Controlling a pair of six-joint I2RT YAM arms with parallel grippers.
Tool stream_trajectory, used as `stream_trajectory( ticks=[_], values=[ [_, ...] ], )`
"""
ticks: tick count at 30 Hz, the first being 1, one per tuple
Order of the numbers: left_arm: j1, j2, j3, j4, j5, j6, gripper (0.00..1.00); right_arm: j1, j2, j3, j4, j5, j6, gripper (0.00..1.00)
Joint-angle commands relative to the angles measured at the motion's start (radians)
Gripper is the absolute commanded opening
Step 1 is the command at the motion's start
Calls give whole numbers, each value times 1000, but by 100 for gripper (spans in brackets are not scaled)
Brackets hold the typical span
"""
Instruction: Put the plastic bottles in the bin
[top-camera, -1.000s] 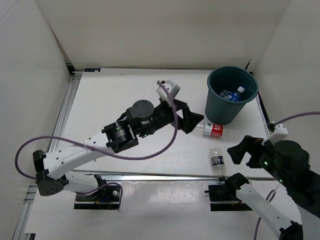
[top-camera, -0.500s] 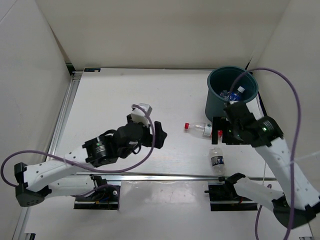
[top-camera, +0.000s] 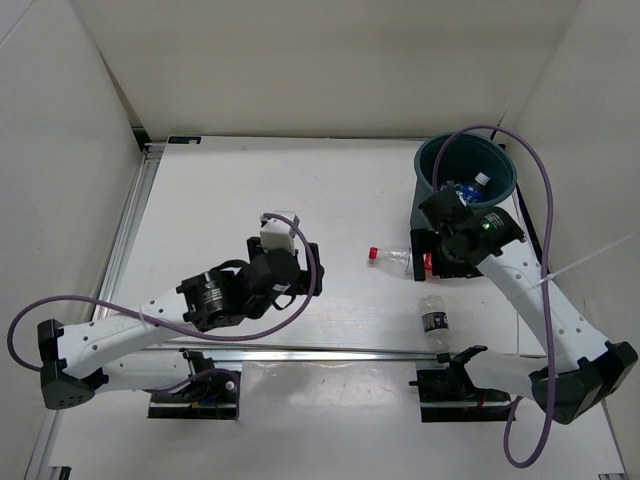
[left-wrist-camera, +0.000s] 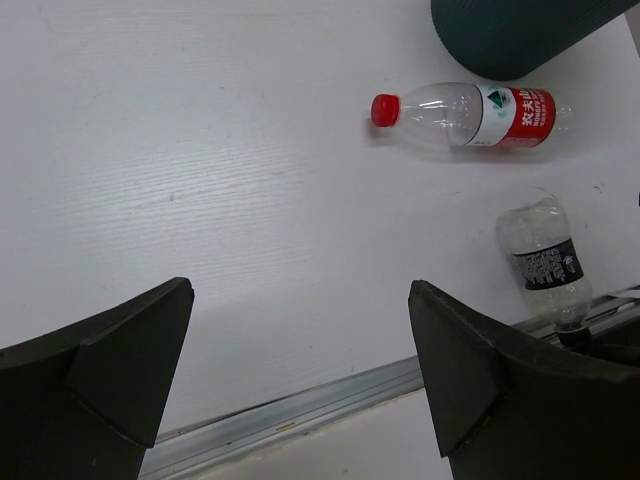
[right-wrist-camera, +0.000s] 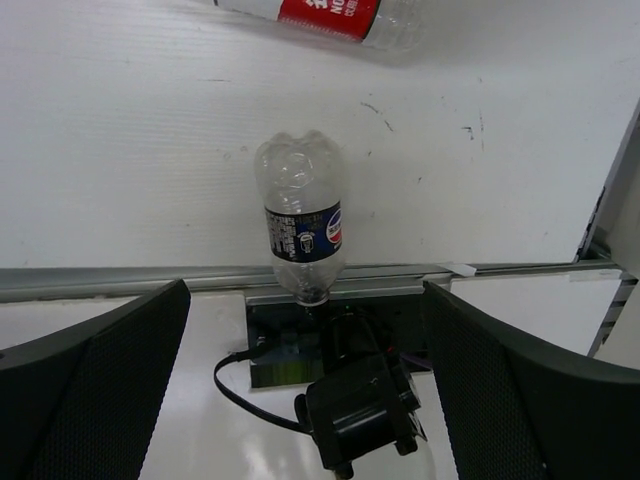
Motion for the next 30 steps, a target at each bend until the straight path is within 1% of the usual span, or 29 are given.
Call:
stream_trajectory(
  ticks=[1,3,4,5,6,7,9,10,12,14,16,17,20,21,24,26,30],
  values=[
    [-6,-1,5,-20,-44,-53,100,-29,21,9,27,-84,-51,100],
    [-6,8,23,-20,-44,-53,100,-55,69,23,-2,-125,-29,100],
    [-6,8,23,-20,-35,-53,100,-73,114,23,-2,-170,-18,100],
    [-6,8,23,-20,-35,-53,100,-82,136,23,-16,-270,-18,100],
    [-6,8,23,-20,-35,-67,100,-82,153,12,-16,-271,-5,100],
    [-6,-13,23,-20,-25,-76,100,-82,165,-5,-16,-255,38,100],
    [-6,-37,2,-20,-13,-92,100,-82,166,-58,-7,-210,70,100],
    [-6,-63,-9,-20,-4,-102,100,-82,156,-68,-7,-178,96,100],
    [-6,-91,-38,-20,-4,-102,100,-99,147,-77,-7,-164,129,100],
    [-6,-126,-52,-20,-4,-102,100,-122,147,-95,-18,-155,218,100],
    [-6,-148,-64,-20,-4,-102,100,-145,147,-159,-28,-155,282,100],
    [-6,-168,-64,-20,-4,-102,100,-145,182,-181,-47,-135,358,100],
    [-6,-206,-86,-20,-4,-112,100,-115,233,-278,-123,-25,567,100],
    [-6,-215,-97,-20,-4,-112,100,-84,260,-302,-123,-24,603,100],
    [-6,-248,-118,-20,-13,-121,100,-3,258,-379,-94,-24,704,100],
    [-6,-258,-129,-20,-13,-121,100,25,232,-400,-70,-35,729,100],
    [-6,-277,-140,-20,-2,-121,100,25,176,-422,-30,-35,741,100]
  ],
)
